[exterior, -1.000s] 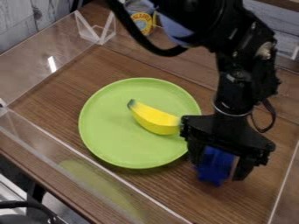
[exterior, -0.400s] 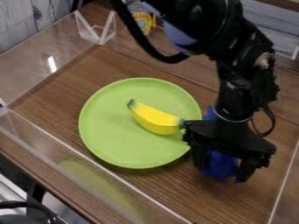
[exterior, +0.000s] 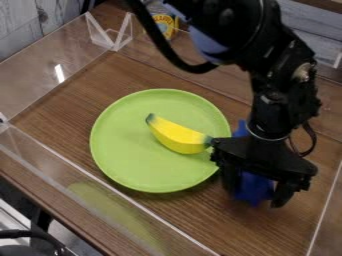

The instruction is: Put the blue object in the green plate

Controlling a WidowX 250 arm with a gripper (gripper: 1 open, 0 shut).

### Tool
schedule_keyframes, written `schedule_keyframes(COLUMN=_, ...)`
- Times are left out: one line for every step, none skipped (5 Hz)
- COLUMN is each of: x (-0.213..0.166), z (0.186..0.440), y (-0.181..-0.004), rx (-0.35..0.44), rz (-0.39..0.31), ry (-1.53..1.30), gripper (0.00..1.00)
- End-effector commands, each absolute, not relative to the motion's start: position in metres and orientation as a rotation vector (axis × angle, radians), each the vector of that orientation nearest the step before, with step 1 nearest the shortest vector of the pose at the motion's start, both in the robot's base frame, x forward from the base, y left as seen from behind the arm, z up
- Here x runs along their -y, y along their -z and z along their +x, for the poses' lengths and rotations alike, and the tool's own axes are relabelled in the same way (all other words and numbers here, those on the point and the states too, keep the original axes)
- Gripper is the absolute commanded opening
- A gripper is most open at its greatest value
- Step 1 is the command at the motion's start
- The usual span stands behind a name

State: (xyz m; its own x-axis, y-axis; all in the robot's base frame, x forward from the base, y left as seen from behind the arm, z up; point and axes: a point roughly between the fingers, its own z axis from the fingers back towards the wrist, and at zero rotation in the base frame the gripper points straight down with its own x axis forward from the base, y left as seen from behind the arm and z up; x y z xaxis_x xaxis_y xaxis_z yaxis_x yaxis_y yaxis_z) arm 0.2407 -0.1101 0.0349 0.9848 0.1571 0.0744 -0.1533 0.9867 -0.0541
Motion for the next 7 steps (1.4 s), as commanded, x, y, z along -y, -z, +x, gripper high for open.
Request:
schedule_keyframes(x=0.1133, z=0.2458, y=-0.0415, rx=0.113, rz=-0.053, ry=-0.150, gripper=1.00)
schedule_keyframes(x=0.1130, z=0.2477, y=-0.0375, rx=0.116, rz=-0.054, ry=-0.153, gripper=0.00)
schedule_keyframes(x=0.1122, z=0.2491, y=-0.0354, rx=0.117, rz=-0.054, ry=-0.153, gripper=0.00)
schedule_keyframes(x=0.1113, z=0.2501, y=-0.0343, rx=0.118, rz=-0.053, ry=-0.150, gripper=0.00)
schedule_keyframes(x=0.1103, z=0.2511, y=-0.0335, rx=0.119, rz=-0.052, ry=-0.146, gripper=0.00)
schedule_keyframes(x=0.1092, z=0.2520, y=-0.0330, rx=0.119, rz=-0.050, ry=-0.142, gripper=0.00)
schedule_keyframes(x=0.1081, z=0.2528, y=-0.0327, rx=0.119, rz=-0.048, ry=-0.136, gripper=0.00)
